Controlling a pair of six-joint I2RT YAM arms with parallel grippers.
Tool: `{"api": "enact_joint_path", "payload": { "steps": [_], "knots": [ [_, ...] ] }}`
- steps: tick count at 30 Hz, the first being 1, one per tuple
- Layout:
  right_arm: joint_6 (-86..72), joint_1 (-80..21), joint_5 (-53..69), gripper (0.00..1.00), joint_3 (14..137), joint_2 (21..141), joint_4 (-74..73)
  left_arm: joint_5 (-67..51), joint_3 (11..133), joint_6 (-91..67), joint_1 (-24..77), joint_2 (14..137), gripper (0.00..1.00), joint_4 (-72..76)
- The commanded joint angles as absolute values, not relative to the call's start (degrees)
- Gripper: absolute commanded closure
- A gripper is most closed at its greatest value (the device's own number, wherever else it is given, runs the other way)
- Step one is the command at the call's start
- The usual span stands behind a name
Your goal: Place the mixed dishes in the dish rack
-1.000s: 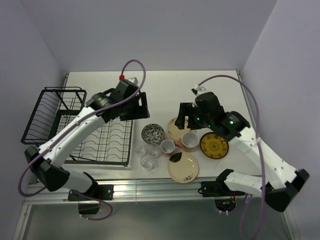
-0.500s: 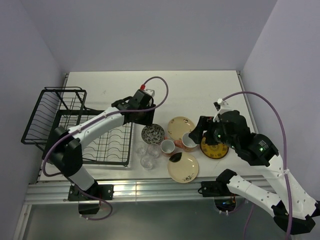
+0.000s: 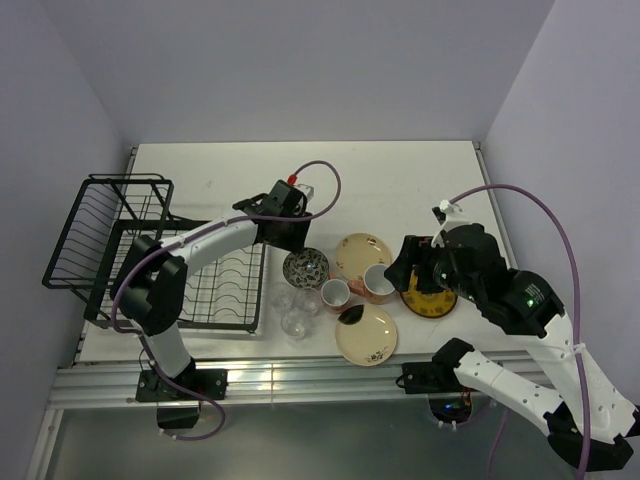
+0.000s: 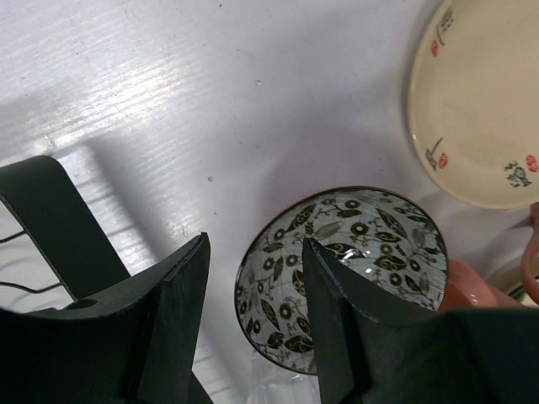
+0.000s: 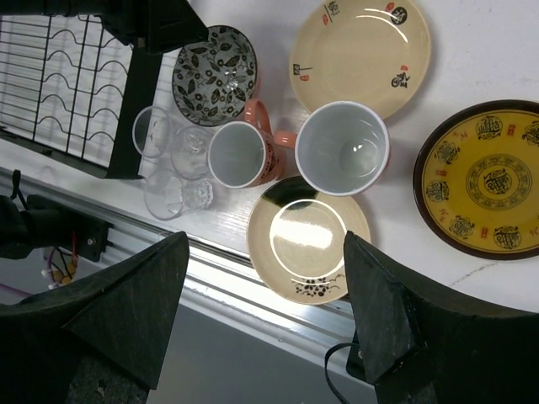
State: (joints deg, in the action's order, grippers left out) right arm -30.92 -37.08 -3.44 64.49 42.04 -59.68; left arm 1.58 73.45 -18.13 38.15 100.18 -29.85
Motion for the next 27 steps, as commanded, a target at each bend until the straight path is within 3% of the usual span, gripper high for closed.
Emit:
{"api": "enact_joint_path", "payload": {
  "steps": [1,8,14,22,24,27],
  "knots": [
    [-29.36,-36.74,-4.31,0.19,66.53,41.84,-60.03,0.44,72.69,-15.03,37.62,101.51,0.46,-26.90],
    [-28.48,-36.65,-4.57,0.18,66.97,42.36,-60.29,-3.51,71.98,-14.15,36.91,103.27,0.49,-25.67],
    [-28.56,-36.65,-4.66,0.18,66.53,42.10,-60.21,-9.31,69.61,-12.48,36.56,101.95,0.62,-24.35],
    [-29.09,-36.65,-3.61,0.18,66.01,42.63,-58.89,-11.95,66.71,-11.60,35.07,100.72,0.88,-22.06],
    [-29.09,-36.56,-3.43,0.18,65.92,42.71,-58.71,-11.60,66.97,-11.60,34.45,100.72,0.99,-22.06],
    [-29.09,-36.56,-3.08,0.18,66.27,43.33,-58.45,-10.02,67.85,-12.04,33.66,99.85,1.00,-21.97]
  ]
}}
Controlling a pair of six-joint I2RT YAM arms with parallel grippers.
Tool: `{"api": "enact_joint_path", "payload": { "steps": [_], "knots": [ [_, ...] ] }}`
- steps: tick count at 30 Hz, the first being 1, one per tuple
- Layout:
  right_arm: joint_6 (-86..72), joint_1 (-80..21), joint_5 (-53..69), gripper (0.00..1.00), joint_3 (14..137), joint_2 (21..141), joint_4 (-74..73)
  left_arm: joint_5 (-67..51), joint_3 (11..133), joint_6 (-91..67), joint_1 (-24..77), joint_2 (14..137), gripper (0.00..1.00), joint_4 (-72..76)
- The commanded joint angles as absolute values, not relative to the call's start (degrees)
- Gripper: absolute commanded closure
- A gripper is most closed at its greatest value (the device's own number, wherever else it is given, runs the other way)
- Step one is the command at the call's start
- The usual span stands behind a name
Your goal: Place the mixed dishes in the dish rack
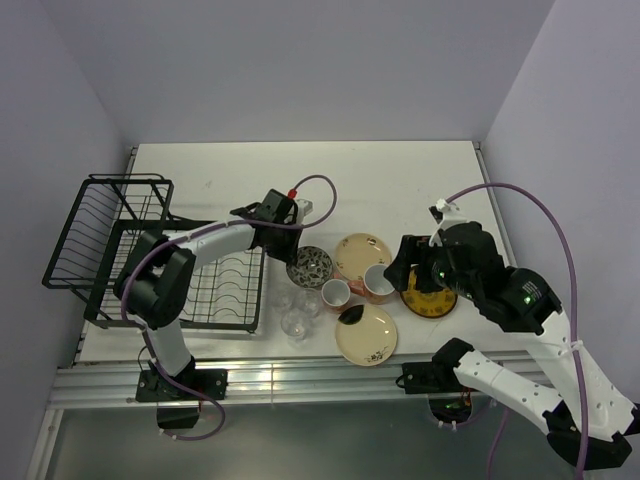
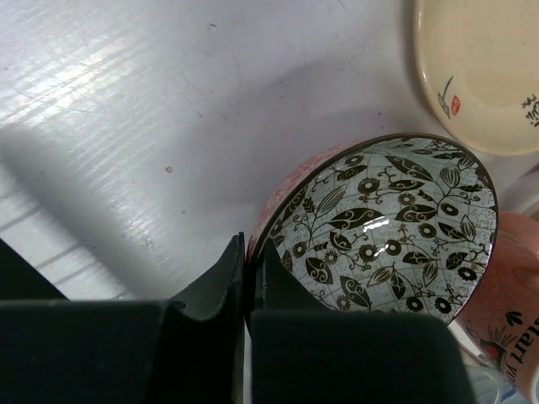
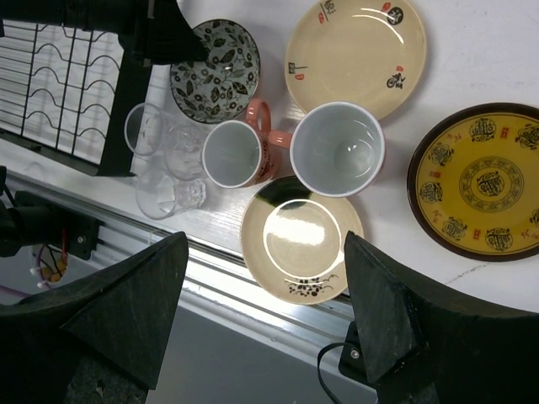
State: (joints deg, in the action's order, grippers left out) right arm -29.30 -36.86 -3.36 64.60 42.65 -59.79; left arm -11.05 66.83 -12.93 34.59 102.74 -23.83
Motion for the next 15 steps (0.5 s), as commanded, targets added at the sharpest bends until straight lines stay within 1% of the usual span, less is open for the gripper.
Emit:
{"api": "enact_joint_path", "payload": {
  "steps": [1,6,8,12,15],
  "knots": [
    [-29.00,-36.56,-2.90,0.18,66.36,43.50,-58.36,-9.67,68.11,-12.22,33.49,98.97,1.00,-21.89],
    [-28.74,-36.65,-2.02,0.18,68.90,46.05,-58.36,-4.06,72.85,-13.71,33.13,95.28,1.00,-24.08],
    [-28.48,-36.56,-1.15,0.18,70.65,47.36,-58.01,-3.60,74.61,-14.32,33.13,92.21,1.00,-24.52],
    [-26.81,-36.56,7.70,0.13,73.12,50.44,-55.90,-6.93,77.34,-17.74,32.87,85.71,1.00,-24.00],
    [-26.46,-36.39,12.99,0.09,74.44,52.47,-52.74,-13.60,78.66,-21.16,32.52,80.35,1.00,-22.33]
  ]
}}
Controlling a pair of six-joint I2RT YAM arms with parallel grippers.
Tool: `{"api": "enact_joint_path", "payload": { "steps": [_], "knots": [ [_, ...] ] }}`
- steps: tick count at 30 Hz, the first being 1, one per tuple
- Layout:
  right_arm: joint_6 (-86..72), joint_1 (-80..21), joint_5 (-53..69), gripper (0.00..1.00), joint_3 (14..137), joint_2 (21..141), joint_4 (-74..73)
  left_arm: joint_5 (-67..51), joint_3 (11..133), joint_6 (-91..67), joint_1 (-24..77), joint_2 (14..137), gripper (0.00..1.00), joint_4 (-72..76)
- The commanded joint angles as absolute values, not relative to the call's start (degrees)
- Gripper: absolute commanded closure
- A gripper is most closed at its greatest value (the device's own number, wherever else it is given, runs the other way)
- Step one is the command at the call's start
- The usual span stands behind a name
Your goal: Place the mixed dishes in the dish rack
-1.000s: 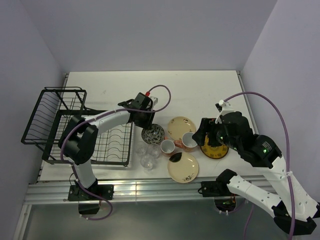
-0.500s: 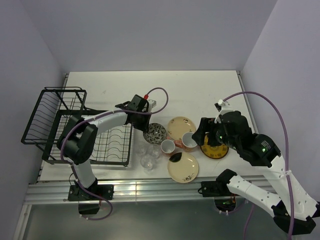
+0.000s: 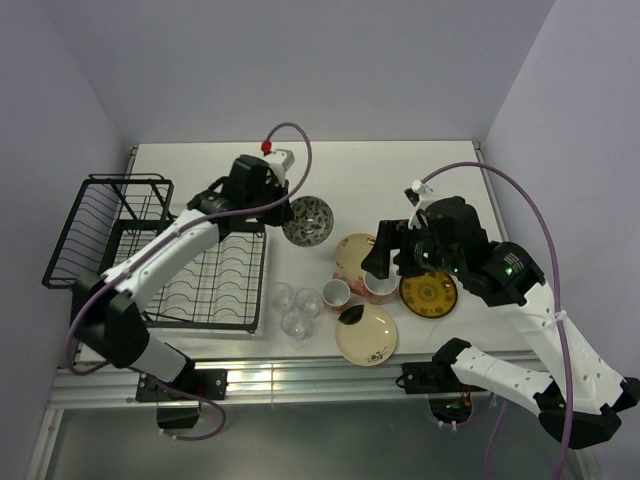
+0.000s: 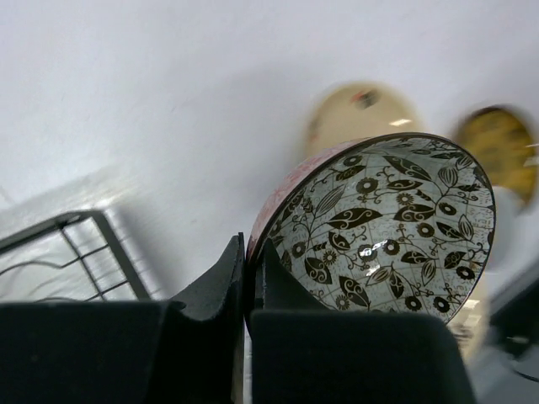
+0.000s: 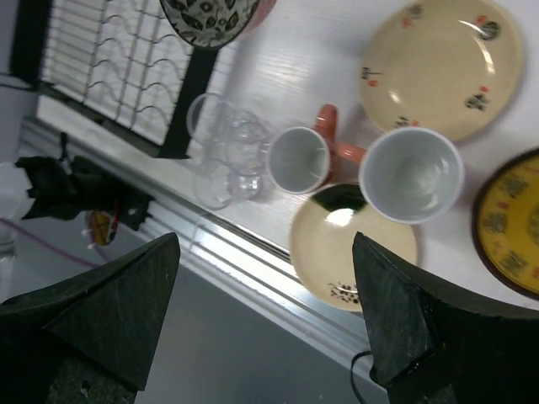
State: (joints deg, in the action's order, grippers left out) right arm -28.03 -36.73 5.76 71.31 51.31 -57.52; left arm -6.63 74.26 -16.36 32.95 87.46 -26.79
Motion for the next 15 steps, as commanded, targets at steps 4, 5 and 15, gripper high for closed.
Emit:
{"api": "enact_joint_path", "payload": {
  "steps": [4,5,15],
  "knots": [
    [-28.56,-35.77,24.94,0.07,75.23,53.26,-44.75,-24.70,77.78,-26.18,32.26,73.14,1.00,-17.86],
    [-29.09,-35.68,26.44,0.07,75.32,53.26,-43.08,-28.87,75.96,-27.58,32.17,71.91,1.00,-16.19],
    [-34.27,-35.60,37.18,0.06,75.67,52.65,-26.73,-34.81,65.83,-40.78,31.99,60.21,1.00,-5.71]
  ]
}}
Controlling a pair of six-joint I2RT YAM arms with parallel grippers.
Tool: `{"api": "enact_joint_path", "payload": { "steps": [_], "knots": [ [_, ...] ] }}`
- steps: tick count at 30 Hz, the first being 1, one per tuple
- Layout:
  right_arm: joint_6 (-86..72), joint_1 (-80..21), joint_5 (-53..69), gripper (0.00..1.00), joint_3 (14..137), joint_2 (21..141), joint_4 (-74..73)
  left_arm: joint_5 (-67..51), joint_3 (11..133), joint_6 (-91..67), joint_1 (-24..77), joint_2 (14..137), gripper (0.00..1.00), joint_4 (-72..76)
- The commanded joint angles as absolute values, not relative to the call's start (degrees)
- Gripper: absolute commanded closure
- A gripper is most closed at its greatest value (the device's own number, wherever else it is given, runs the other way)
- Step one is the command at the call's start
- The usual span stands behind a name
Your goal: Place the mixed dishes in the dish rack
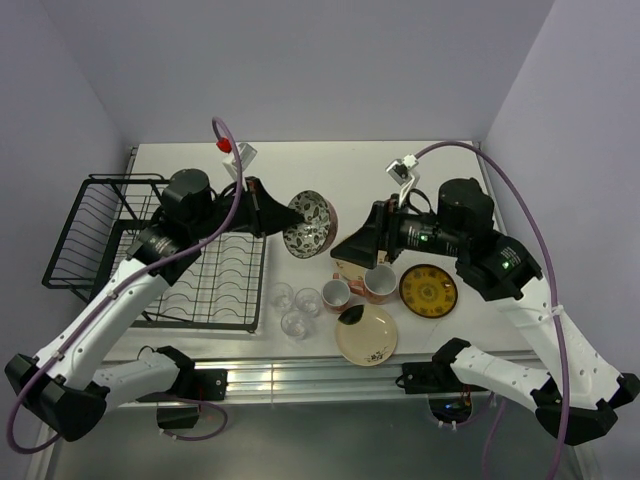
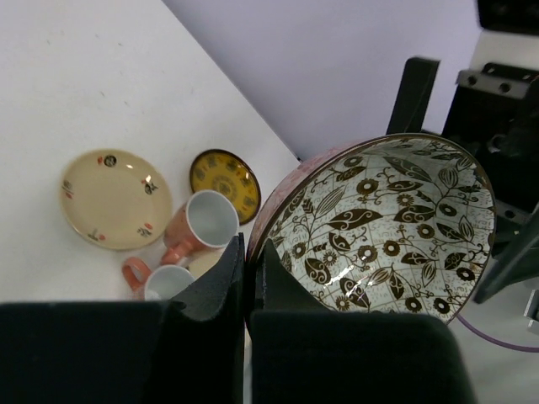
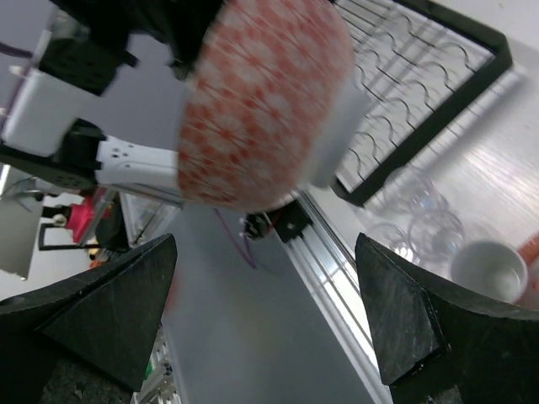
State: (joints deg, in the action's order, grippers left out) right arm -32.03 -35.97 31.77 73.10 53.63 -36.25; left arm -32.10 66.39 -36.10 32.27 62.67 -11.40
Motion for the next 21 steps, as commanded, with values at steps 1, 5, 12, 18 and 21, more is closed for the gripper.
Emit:
{"api": "enact_joint_path", "payload": {
  "steps": [1,5,12,18,21],
  "knots": [
    [-34.89,-35.60,37.26,0.06,75.93,52.91,-25.50,-34.72,66.00,-40.61,31.91,59.86,1.00,-6.15],
    [-36.91,-35.60,39.02,0.06,75.94,53.79,-22.33,-33.05,66.36,-40.52,31.99,58.27,1.00,-7.73],
    [-38.41,-35.60,37.71,0.06,75.58,54.67,-20.65,-31.20,66.71,-40.34,31.99,56.52,1.00,-7.91],
    [-39.11,-35.68,37.70,0.06,76.46,56.33,-19.43,-30.15,66.45,-40.52,32.08,56.07,1.00,-7.03],
    [-40.68,-35.68,38.14,0.06,76.20,56.86,-16.10,-29.80,66.88,-40.34,32.08,56.25,1.00,-7.21]
  ]
}}
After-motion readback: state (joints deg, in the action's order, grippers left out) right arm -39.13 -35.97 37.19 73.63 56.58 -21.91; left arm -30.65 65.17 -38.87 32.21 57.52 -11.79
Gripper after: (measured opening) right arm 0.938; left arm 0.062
